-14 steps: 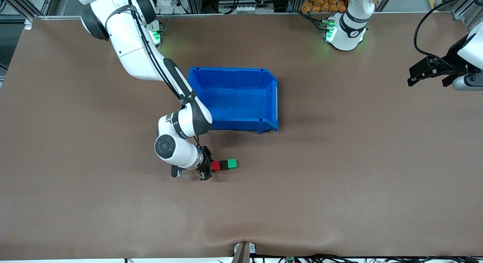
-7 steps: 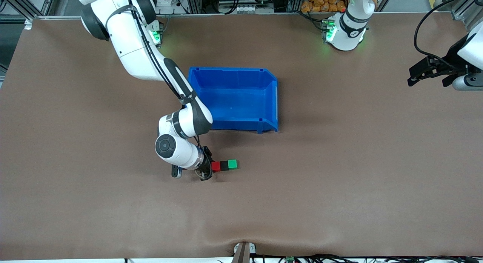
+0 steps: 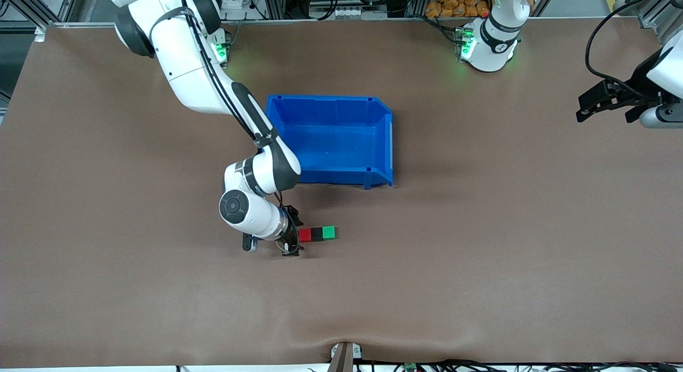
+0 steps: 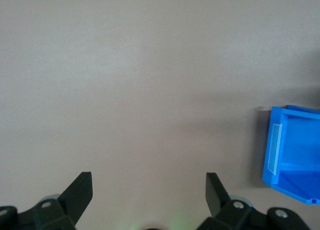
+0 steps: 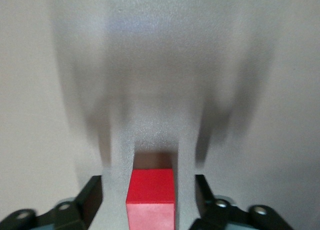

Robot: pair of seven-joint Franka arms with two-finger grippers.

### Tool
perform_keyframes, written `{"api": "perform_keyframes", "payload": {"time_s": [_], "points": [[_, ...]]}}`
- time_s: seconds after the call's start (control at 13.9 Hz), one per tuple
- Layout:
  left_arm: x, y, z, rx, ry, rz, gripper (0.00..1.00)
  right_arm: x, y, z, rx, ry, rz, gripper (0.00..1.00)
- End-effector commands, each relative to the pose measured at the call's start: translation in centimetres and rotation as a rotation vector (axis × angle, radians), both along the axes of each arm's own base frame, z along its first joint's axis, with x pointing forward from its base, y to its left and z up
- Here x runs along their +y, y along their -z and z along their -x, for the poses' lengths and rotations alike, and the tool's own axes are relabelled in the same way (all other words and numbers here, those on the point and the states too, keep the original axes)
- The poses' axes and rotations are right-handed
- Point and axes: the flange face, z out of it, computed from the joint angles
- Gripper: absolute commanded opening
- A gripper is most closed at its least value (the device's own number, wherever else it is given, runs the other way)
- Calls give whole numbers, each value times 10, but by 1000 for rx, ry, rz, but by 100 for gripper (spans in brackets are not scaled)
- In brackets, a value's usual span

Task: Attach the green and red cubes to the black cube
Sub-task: 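Lower the red cube against the black cube's free side with the right gripper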

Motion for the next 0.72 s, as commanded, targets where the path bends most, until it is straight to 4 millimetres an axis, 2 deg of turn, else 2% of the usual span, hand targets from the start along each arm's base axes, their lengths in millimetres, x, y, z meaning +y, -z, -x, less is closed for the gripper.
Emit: {"api": "perform_keyframes", "payload": {"time_s": [0.0, 0.65], "points": [[0, -4, -1, 4, 12, -7, 100, 4, -4, -3, -8, 10, -1, 100], [0, -4, -1, 4, 12, -7, 100, 1, -25, -9, -32, -3, -17, 100]]}}
